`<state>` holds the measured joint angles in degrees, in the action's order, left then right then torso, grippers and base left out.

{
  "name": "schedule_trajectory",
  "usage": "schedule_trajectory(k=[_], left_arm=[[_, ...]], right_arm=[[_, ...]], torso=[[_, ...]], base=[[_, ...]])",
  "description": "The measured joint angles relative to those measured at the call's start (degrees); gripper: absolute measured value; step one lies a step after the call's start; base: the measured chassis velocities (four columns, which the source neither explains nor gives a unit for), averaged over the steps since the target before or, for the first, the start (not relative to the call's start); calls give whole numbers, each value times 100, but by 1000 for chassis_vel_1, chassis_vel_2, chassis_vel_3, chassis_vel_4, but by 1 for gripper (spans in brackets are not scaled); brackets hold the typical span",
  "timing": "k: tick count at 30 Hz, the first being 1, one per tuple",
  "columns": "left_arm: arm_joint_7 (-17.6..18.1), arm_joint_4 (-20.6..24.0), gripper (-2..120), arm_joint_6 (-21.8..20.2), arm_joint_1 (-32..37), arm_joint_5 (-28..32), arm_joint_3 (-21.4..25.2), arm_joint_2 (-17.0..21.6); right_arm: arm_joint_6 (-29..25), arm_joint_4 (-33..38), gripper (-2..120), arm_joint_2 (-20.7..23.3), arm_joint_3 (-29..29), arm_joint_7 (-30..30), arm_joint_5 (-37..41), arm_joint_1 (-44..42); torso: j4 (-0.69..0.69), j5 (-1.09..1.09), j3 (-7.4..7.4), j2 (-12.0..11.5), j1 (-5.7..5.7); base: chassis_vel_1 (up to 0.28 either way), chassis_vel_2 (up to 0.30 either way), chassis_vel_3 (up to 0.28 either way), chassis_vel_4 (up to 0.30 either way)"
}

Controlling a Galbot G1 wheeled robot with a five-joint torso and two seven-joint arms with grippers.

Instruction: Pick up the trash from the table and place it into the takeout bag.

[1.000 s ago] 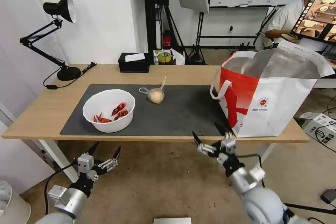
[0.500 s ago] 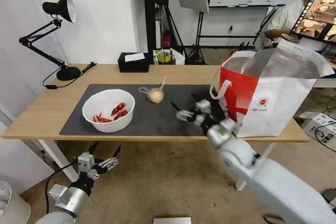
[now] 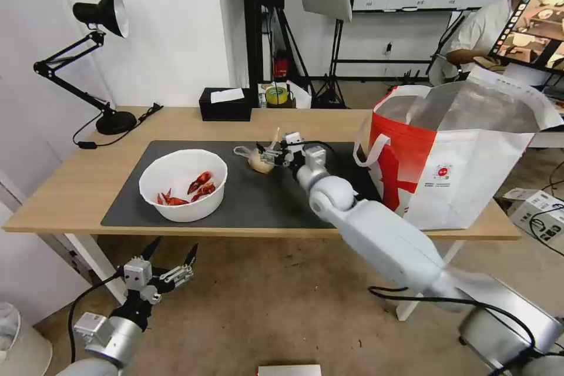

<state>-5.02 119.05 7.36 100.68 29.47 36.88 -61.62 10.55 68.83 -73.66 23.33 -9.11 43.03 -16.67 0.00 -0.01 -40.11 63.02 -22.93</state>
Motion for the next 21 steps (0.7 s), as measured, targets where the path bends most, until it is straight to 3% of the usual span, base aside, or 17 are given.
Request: schedule_trajectory(k=[9, 21], left_arm=[[-3, 6, 100, 10, -3, -2, -14, -23], [-12, 20, 100, 20, -10, 14, -10, -5]], right_arm=[[277, -980, 100, -609, 28, 328, 11, 425], [587, -1495, 100, -896, 97, 568, -159, 589]], torso=[[1, 0, 1, 0, 0], [0, 1, 1, 0, 1]], base=[[0, 0, 0, 0], [0, 0, 0, 0]])
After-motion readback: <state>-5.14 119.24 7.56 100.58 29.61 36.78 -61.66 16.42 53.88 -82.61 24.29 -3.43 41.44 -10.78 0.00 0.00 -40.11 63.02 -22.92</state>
